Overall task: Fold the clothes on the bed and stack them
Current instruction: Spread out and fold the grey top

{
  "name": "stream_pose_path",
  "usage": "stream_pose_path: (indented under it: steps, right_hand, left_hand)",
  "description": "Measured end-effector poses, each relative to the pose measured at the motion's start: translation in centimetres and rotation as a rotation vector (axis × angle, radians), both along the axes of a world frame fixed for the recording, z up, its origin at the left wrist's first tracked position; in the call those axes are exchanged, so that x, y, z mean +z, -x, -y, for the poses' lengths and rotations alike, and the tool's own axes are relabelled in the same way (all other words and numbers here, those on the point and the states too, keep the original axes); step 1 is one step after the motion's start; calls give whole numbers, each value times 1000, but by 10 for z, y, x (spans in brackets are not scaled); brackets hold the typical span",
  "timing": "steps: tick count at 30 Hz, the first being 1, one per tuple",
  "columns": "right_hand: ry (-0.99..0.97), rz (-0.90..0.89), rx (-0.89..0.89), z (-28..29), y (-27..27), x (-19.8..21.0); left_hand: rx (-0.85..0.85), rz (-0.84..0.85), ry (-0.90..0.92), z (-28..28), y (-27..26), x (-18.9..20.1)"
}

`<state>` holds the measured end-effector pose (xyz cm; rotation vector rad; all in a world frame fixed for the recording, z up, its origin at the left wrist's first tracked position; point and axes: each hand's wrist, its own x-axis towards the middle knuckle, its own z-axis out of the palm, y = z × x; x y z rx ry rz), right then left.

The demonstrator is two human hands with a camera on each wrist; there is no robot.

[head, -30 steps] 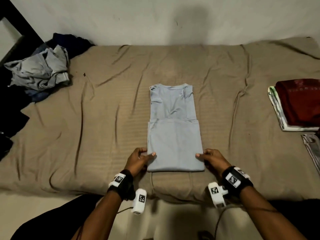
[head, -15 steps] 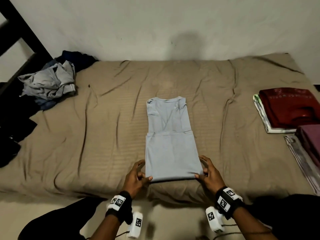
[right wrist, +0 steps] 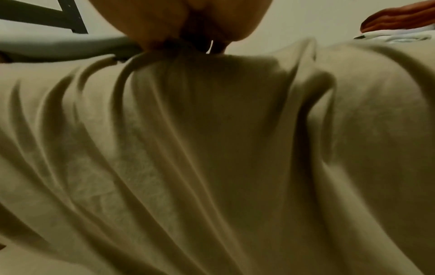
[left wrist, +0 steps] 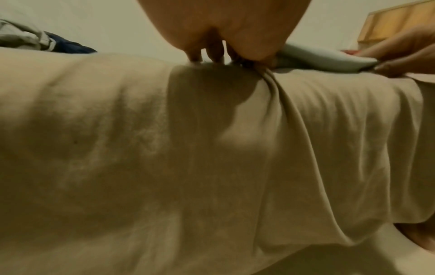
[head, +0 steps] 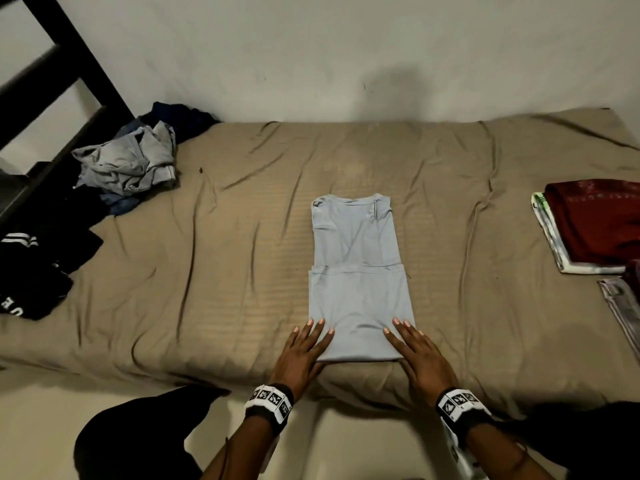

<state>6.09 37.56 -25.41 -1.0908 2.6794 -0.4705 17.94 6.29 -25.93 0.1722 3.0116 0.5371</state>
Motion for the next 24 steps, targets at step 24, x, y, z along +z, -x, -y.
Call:
stream_pose_path:
  steps: [24]
  right_hand:
    - [1043, 1094, -719, 64, 107, 139]
  left_hand:
    - [772, -235, -859, 24, 93, 126]
